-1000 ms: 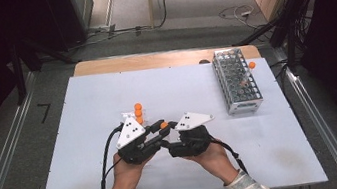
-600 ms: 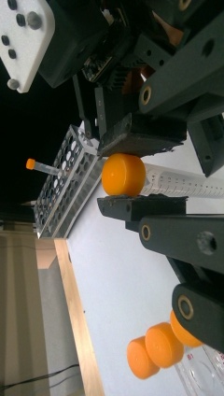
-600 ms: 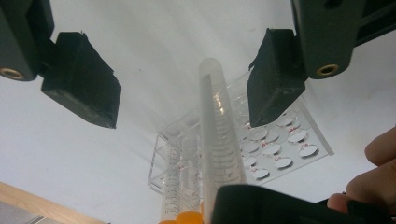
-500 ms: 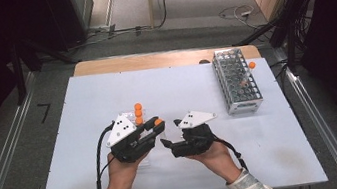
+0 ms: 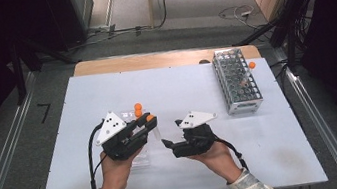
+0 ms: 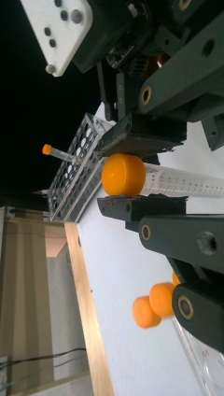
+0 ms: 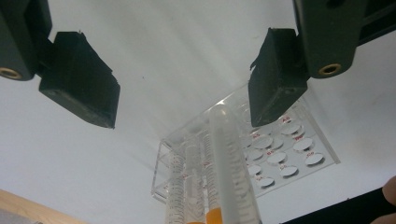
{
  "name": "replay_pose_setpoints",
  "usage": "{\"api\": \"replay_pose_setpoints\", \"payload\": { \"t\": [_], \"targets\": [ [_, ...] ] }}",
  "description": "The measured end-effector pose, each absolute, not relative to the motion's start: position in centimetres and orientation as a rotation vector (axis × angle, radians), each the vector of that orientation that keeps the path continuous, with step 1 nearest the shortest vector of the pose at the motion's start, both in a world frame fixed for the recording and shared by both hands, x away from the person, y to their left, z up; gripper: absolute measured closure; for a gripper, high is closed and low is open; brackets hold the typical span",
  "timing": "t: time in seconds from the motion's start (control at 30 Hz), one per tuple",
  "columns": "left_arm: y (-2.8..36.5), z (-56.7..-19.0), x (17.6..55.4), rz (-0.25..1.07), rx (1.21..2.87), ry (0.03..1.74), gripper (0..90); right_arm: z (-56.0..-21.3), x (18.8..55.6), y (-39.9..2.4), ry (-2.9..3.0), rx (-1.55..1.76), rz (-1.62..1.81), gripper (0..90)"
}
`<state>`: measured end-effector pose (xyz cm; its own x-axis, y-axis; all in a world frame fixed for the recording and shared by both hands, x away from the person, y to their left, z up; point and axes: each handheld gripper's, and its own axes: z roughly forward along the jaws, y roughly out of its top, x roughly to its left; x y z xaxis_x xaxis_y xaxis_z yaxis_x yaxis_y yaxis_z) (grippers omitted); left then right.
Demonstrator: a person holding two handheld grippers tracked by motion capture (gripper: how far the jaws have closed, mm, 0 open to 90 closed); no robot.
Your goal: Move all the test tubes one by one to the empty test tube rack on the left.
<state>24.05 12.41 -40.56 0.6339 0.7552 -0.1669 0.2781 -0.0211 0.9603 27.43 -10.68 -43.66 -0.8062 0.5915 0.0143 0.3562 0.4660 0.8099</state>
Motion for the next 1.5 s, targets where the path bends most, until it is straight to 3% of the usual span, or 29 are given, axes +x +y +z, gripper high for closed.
{"api": "replay_pose_setpoints", "payload": {
  "t": [1.5],
  "targets": [
    [15.4,-40.0,24.2,0.564,1.616,0.959,69.7,-43.6,27.6,-11.3,2.439,0.83,1.24,23.5]
  ]
}}
